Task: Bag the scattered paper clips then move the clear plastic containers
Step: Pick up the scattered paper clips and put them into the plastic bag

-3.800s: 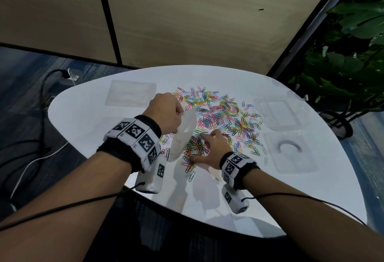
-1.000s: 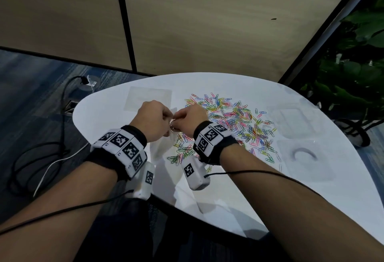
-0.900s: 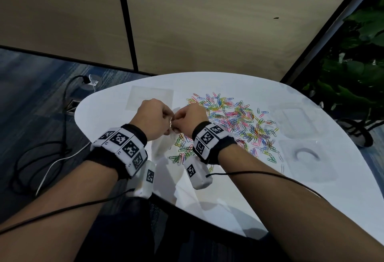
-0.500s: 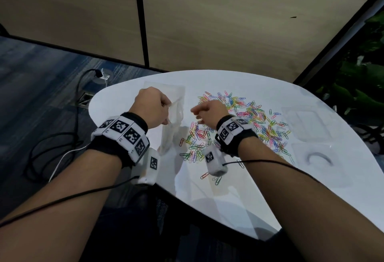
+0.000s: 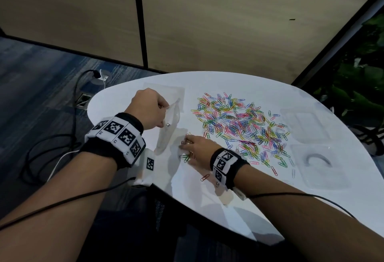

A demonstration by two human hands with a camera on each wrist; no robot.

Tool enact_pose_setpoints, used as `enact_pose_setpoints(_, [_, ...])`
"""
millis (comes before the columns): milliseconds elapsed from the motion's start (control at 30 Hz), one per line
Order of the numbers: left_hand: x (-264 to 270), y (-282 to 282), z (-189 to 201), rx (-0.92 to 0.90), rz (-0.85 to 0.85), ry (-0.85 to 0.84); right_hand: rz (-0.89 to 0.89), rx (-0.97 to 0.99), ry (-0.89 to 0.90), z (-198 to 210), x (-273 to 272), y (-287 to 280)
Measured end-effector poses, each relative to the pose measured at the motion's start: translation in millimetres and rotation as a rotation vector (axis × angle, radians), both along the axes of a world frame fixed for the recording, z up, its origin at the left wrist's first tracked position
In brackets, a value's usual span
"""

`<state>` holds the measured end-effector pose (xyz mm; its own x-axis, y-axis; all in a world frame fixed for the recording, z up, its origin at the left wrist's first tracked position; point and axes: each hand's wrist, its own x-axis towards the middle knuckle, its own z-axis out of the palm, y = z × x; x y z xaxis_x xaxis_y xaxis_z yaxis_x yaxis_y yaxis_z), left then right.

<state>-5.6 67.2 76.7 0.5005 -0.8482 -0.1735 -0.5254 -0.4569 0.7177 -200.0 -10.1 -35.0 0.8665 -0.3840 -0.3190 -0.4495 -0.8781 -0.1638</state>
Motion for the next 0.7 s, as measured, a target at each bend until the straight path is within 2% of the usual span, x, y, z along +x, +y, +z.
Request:
enact_pose_setpoints(67, [-2.5,-0.8,0.3,0.008,-0.011,0.001,0.033,-0.046,-0.020,0.8,1.3,-3.4])
enact_pose_setpoints(167, [-7.2,-1.2,0.3,0.018,-0.032,-0.003,0.039,-0.136,0.094,8.5,4.2,-11.5])
enact_pose_setpoints(233, [-9.4,-0.1,-0.2,0.030,-0.057,-0.013,-0.061,-0.141,0.123,13.9,4.1,-18.7])
enact_pose_setpoints(333, [-10.5,1.0,-1.5,0.040,-0.083,-0.026,-0.377,-0.015,-0.036,21.8,-0.1,-33.6])
enact_pose_setpoints(433, [-11.7,-0.4,-0.4,0.035,-0.089,-0.022,-0.714,0.199,-0.255,34.2,-9.8,-52.2])
enact_pose_setpoints(533, [-15.1,-1.3,3.2,0.038,-0.103,-0.038,-0.977,0.566,-0.574,61.0,-13.3,-60.0])
enact_pose_setpoints(633, [-19.5,-1.5,6.2,0.041,-0.113,-0.046,-1.073,1.039,-0.928,97.3,-6.7,-49.1])
enact_pose_setpoints(700, [-22.0,-1.3,6.2,0.047,-0.116,-0.042,-1.056,1.216,-1.022,115.3,1.6,-38.0])
